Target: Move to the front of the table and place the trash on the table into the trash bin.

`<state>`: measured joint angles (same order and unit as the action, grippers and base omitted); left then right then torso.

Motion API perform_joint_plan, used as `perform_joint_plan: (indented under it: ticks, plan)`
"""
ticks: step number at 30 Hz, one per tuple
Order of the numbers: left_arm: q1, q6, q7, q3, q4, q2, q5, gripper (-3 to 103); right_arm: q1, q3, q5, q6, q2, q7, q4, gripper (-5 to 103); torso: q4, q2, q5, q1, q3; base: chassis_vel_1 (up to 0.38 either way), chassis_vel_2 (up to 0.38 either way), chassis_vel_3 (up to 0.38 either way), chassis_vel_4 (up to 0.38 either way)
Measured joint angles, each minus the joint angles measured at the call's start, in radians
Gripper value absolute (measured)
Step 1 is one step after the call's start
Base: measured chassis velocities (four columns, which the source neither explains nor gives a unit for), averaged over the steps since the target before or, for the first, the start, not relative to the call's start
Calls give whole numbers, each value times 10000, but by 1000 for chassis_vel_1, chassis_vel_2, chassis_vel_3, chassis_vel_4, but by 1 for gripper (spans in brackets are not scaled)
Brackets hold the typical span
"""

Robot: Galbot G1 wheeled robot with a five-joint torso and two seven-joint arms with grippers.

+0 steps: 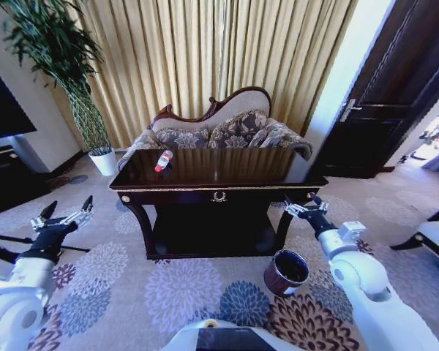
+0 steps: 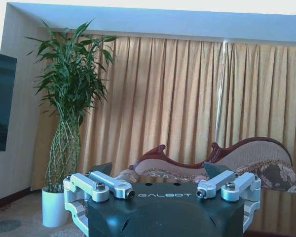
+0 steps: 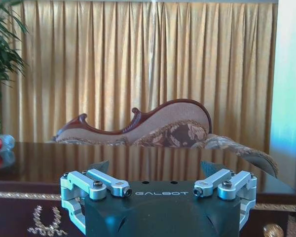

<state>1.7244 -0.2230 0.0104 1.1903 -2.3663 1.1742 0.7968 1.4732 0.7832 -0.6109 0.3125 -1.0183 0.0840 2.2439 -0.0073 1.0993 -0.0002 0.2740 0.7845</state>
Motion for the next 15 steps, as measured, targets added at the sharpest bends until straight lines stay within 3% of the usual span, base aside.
perform_joint_plan:
  ticks: [15]
  plan:
    - [-25,-36,-15,39,17,-74,6,100,-7,92,-448,176,95,6,456,100,-1,0,0,0,0,0,0,0,0]
